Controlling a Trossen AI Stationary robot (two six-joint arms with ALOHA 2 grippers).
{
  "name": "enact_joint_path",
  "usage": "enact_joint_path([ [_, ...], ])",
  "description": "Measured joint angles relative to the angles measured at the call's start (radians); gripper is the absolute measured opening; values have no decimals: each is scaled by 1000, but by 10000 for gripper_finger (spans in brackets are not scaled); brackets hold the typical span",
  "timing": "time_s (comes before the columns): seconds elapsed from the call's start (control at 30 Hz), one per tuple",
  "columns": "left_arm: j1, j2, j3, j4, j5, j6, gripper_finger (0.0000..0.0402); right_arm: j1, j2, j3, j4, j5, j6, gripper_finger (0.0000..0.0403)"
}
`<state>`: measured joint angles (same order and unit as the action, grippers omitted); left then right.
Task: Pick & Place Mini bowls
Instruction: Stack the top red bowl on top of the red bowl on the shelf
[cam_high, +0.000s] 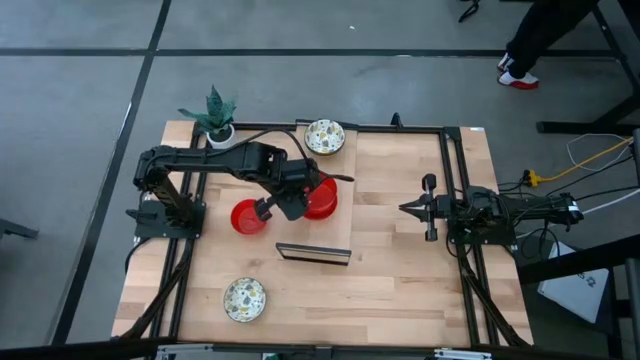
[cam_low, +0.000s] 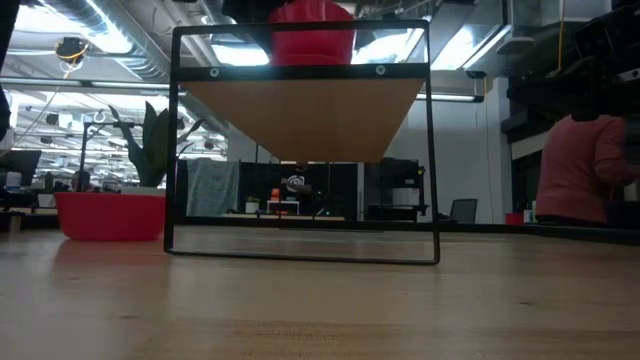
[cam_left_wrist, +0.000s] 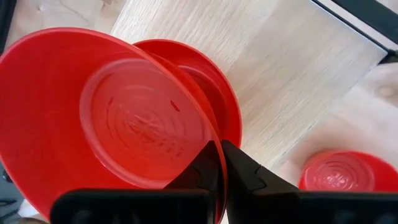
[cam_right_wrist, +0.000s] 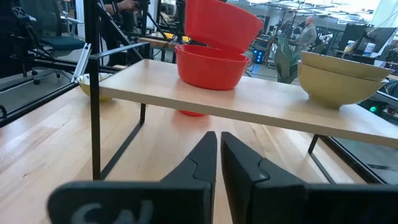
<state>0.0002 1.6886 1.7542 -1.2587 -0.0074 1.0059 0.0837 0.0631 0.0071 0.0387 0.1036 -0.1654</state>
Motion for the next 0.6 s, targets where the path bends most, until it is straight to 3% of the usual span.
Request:
enact_joint_path([
  [0.6, -6, 0, 0, -1, -2, -51, 69, 0, 0, 0, 0, 0, 0, 26],
])
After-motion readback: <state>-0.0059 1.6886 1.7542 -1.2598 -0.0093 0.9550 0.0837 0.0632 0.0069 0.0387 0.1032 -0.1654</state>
